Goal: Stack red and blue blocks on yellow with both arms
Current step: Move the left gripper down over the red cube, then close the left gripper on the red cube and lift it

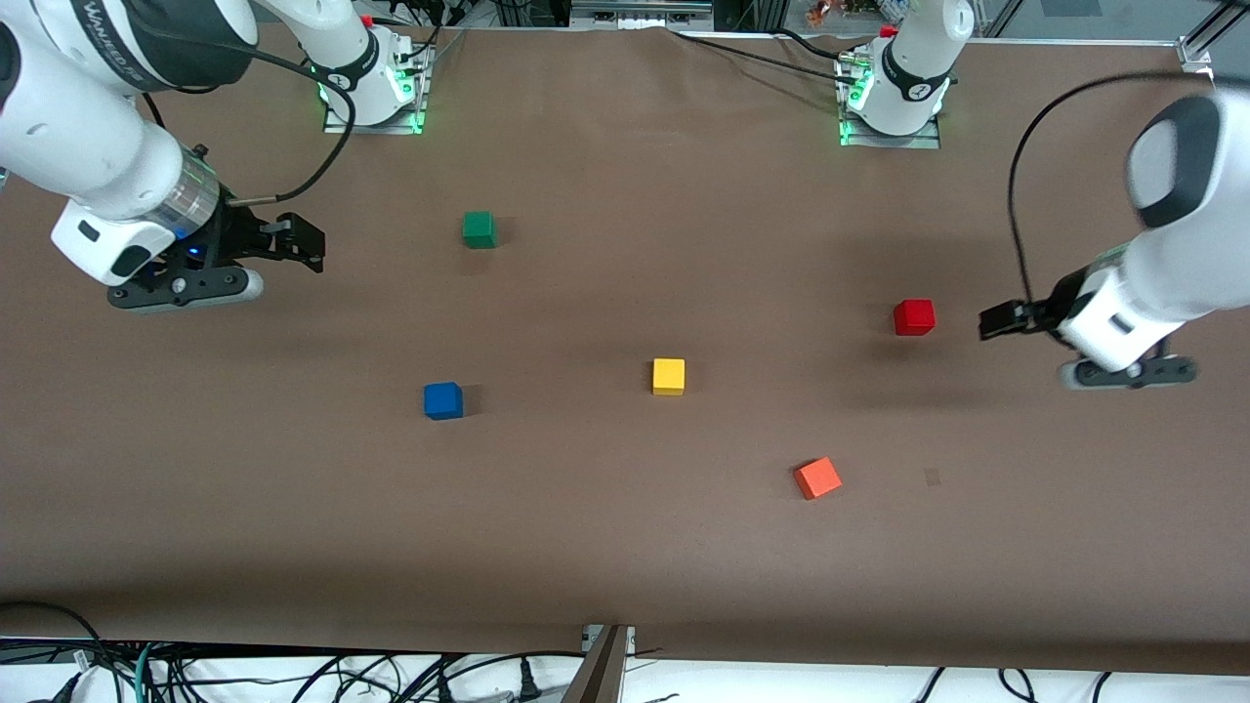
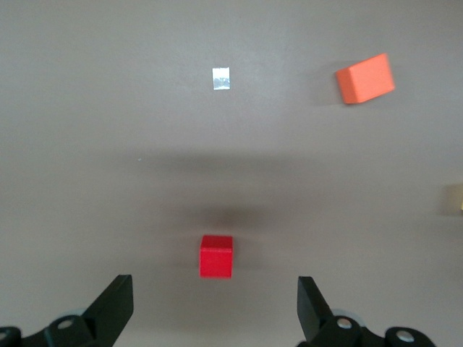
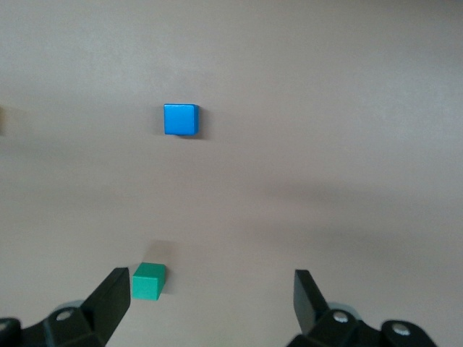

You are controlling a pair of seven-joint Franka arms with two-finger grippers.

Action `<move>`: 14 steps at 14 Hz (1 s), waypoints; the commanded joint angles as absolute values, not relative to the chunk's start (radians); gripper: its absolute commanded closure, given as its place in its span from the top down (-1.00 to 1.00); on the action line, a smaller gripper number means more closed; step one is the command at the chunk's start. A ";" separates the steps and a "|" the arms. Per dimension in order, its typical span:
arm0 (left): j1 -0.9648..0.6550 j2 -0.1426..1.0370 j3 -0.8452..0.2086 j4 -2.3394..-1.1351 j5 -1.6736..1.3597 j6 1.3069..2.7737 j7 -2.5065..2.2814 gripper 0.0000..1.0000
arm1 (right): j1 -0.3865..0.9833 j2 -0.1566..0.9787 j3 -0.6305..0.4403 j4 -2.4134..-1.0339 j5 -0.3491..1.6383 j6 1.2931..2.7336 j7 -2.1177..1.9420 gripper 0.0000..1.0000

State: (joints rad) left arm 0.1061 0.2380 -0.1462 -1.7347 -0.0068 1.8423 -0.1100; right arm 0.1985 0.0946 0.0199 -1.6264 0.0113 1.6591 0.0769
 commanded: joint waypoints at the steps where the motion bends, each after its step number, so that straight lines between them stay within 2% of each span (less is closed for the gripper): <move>1: 0.121 0.210 -0.150 -1.889 0.001 1.974 -0.062 1.00 | 0.176 0.087 0.046 -1.606 0.014 1.632 0.066 0.99; 9: 0.133 0.222 -0.149 -2.202 0.028 2.311 0.040 1.00 | 0.167 0.098 0.038 -1.597 0.017 1.632 0.067 0.99; 14: 0.132 0.238 -0.150 -2.282 0.031 2.390 0.041 1.00 | 0.167 0.100 0.040 -1.620 0.017 1.646 0.067 0.99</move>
State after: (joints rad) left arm 0.1265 0.2497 -0.1459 -2.2426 0.0075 2.3489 0.0264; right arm 0.1837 0.1013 0.0249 -1.6110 0.0113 1.6491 0.0757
